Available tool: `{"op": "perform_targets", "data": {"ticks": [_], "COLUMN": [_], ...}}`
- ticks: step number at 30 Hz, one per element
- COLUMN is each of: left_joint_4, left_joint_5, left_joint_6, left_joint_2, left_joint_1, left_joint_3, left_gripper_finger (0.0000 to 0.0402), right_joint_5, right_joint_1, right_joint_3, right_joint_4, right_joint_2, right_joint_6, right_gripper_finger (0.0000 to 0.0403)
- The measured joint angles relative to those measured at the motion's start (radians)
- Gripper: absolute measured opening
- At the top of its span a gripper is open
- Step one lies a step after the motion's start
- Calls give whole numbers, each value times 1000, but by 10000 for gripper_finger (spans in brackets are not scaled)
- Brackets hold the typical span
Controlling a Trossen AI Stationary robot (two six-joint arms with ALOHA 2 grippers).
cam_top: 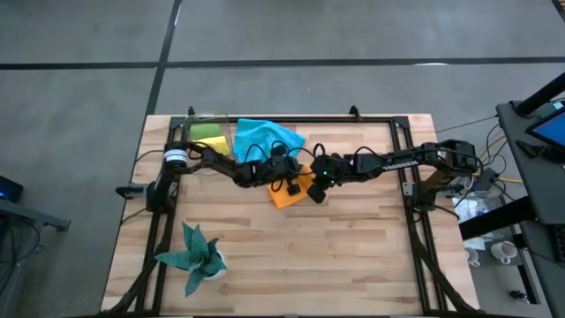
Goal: Roll microfiber towels into tight, uniform cylinder then place into a basket
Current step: Roll the orange microfiber towel
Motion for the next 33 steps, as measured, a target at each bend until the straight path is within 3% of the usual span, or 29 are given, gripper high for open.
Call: {"op": "perform_targets", "data": {"ticks": [7,14,21,26,33], "left_joint_4": [-40,29,70,122,174], "left_joint_5": [-67,-63,-1,93,132], "left_joint_6": [63,47,-19,-60,-80], "left_joint_2": [-93,-148,-138,-139,-111], "left_joint_1": [0,0,0,-2,-2], "left_joint_3": [-6,-39,-57,-60,-59], "left_gripper_finger": [0,0,0,0,0], "right_joint_5": [61,219,327,375,472], "right_joint_1": [0,0,-20,-33,-17], "right_joint_3": [0,21,56,62,144], "right_joint_4": [-81,-360,-625,-678,-857], "right_joint_2": [0,-1,-10,0,172], "right_joint_6": [-2,47,84,114,169], "right_gripper_finger": [9,9,9,9,9]}}
